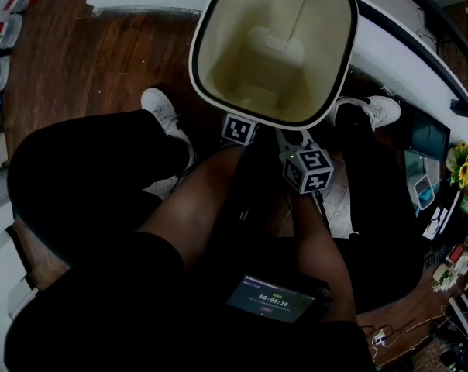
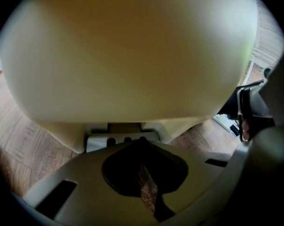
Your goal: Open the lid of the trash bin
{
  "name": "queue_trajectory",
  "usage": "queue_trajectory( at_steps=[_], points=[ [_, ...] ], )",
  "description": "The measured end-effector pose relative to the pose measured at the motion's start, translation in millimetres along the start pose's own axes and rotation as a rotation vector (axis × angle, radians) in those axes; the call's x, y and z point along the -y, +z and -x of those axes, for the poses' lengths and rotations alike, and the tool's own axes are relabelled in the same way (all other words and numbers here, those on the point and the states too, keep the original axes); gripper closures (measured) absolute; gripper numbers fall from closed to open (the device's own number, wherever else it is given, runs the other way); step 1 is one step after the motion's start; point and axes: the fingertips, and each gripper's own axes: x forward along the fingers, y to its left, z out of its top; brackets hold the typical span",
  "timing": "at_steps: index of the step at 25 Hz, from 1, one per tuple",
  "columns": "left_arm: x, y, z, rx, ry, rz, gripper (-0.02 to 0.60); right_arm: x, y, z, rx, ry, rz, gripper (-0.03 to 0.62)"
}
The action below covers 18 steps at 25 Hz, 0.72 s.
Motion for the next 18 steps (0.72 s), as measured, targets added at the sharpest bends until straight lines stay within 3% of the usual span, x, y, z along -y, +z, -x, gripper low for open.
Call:
queue_trajectory(
  at_steps=[18],
  points=[
    [1.4, -1.4, 2.2, 0.014, -0.018, 0.013, 0.548, -0.1, 4.1, -0.2, -0.004, -0.020, 0.037, 0.574]
  ],
)
